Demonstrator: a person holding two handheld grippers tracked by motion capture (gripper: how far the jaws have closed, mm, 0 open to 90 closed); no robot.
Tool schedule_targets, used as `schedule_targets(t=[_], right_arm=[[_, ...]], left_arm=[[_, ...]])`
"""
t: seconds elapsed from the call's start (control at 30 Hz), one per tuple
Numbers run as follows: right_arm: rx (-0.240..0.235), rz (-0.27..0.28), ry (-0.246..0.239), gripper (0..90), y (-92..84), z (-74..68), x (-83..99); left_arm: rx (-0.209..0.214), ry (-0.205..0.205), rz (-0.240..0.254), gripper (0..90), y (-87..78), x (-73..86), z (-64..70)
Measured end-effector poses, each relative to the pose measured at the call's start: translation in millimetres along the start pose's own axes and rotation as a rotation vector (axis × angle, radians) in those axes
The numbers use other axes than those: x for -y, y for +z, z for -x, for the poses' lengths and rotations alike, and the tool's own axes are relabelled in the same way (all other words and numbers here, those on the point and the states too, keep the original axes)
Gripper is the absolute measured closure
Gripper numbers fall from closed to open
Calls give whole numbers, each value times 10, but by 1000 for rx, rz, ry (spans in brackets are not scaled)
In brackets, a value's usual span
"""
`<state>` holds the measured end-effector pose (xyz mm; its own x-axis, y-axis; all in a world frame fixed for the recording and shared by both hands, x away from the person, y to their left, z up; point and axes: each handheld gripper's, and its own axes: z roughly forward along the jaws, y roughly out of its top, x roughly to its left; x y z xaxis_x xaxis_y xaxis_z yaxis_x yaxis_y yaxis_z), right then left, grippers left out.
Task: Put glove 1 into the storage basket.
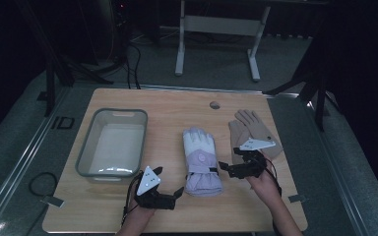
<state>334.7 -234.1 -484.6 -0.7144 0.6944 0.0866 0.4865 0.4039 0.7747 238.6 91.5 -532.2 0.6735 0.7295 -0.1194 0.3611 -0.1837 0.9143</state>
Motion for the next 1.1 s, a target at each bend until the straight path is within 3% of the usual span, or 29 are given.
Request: schedule_targets(t=[0.13, 0.27, 0.3, 0.33, 0.43, 0.53, 0.63, 0.77, 0.87, 0.97, 1.1], right_arm=[[-21, 8, 22, 123, -12, -34, -5], [-10, 8, 19, 139, 9, -67, -21], [-16, 6, 19, 146, 20, -72, -27], [4, 8, 34, 288, 47, -81, -64], [3, 23, 56, 433, 73, -75, -130], [-3, 42, 68, 463, 109, -89, -184], [5, 49, 80, 448, 162, -109, -193], [7, 29, 114, 418, 253, -105, -156], [15, 18, 138, 415, 292, -82, -130], [-20, -1, 195, 410, 350, -35, -80], [-32, -32, 204, 401, 406, -49, -38]], left_arm=[[7, -20, -42, 0, 63, -93, 11], [6, -30, -68, 0, 116, -188, 31], [11, -28, -90, 0, 167, -294, 70], [10, -35, -95, 0, 182, -341, 85], [11, -44, -86, 65, 204, -472, 137], [-11, -17, -90, 123, 221, -551, 187], [-24, -33, -126, 143, 263, -549, 184], [-36, -94, -187, 151, 363, -469, 111], [-51, -95, -205, 151, 414, -432, 95], [-46, -120, -247, 151, 494, -377, 63], [-32, -135, -283, 151, 574, -318, 86]])
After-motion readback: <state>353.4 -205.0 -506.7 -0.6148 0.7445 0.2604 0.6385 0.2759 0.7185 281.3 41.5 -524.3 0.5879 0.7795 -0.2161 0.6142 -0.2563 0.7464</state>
